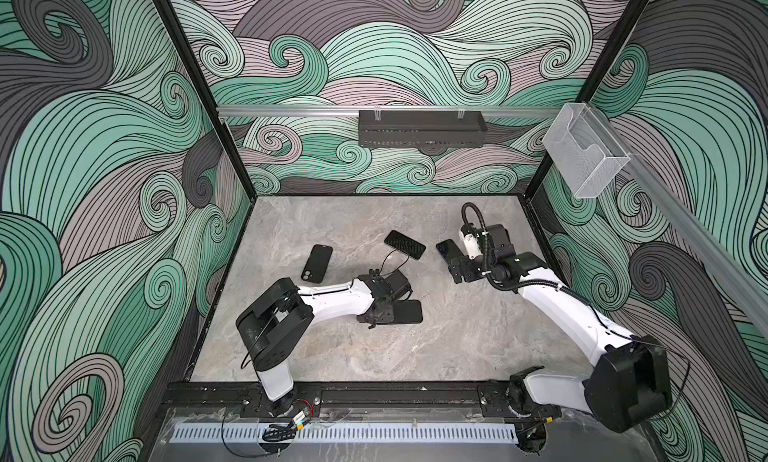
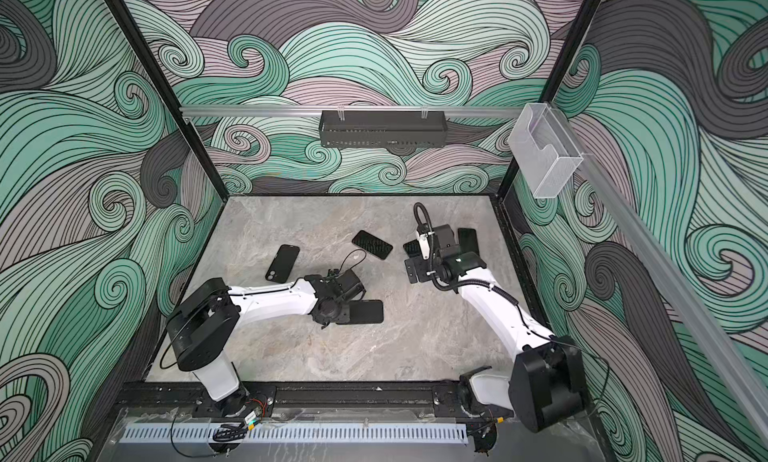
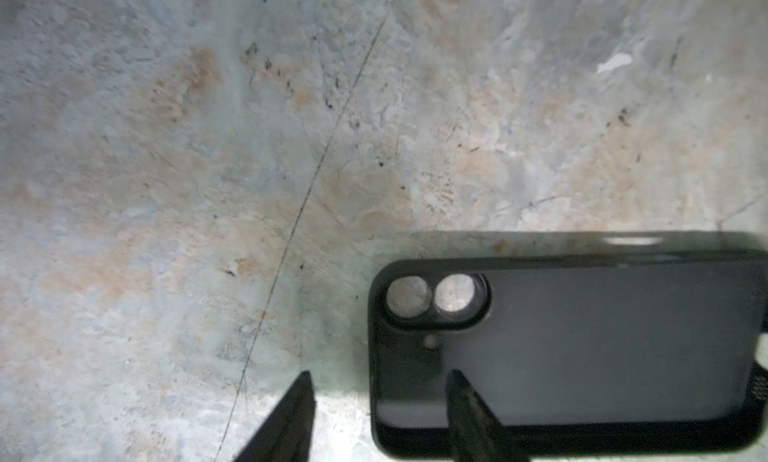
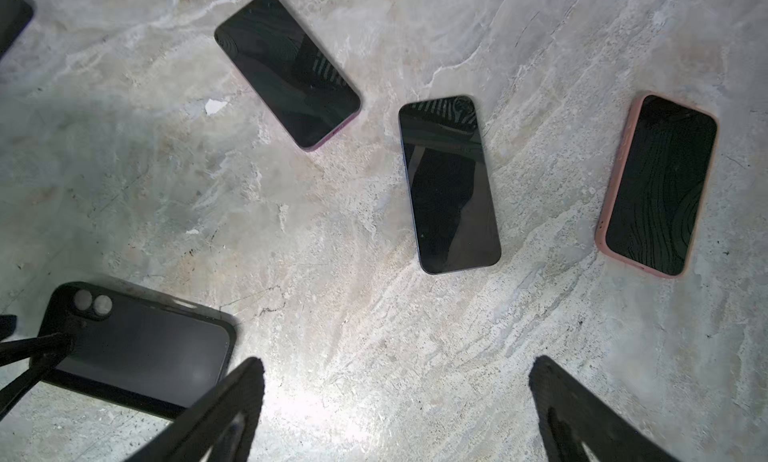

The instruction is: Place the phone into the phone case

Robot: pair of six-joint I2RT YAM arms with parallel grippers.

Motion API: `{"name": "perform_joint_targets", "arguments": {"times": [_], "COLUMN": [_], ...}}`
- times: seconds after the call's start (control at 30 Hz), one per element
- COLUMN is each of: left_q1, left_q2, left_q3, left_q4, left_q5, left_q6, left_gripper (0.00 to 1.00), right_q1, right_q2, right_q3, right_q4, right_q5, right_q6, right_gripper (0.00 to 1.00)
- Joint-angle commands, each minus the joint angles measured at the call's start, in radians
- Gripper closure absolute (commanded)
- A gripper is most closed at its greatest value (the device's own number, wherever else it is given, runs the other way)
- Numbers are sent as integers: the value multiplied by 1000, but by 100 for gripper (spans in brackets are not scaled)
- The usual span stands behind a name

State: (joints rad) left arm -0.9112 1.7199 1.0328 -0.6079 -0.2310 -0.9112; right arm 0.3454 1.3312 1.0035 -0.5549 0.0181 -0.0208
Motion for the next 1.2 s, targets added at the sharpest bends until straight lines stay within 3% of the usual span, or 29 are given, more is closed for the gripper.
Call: {"name": "perform_joint_targets", "arguments": {"times": [0.0, 0.27, 0.47, 0.77, 1.17], "left_q1": [-1, 18, 34, 101, 251], "left_q2": [-89, -284, -453, -643, -724], "left_q3": [35, 14, -80, -152, -187], "left_q4": [-13, -120, -133, -133, -149], "left_q5": [-15, -138, -229, -252, -197], "left_q6": [38, 140, 217, 297, 345], "left_gripper": [31, 10, 2, 1, 1], "right_q1": [-8, -77, -118, -184, -183], "right_q2": [88, 319, 466, 649, 765], "right_q3": [75, 227, 330, 458, 521], "right_q4": [-81, -132, -144, -186, -205], "right_q5": [-19, -76, -83, -149, -169], "right_q6": [-32, -42, -91, -130, -133], "right_gripper": [0, 1, 1, 1, 3]}}
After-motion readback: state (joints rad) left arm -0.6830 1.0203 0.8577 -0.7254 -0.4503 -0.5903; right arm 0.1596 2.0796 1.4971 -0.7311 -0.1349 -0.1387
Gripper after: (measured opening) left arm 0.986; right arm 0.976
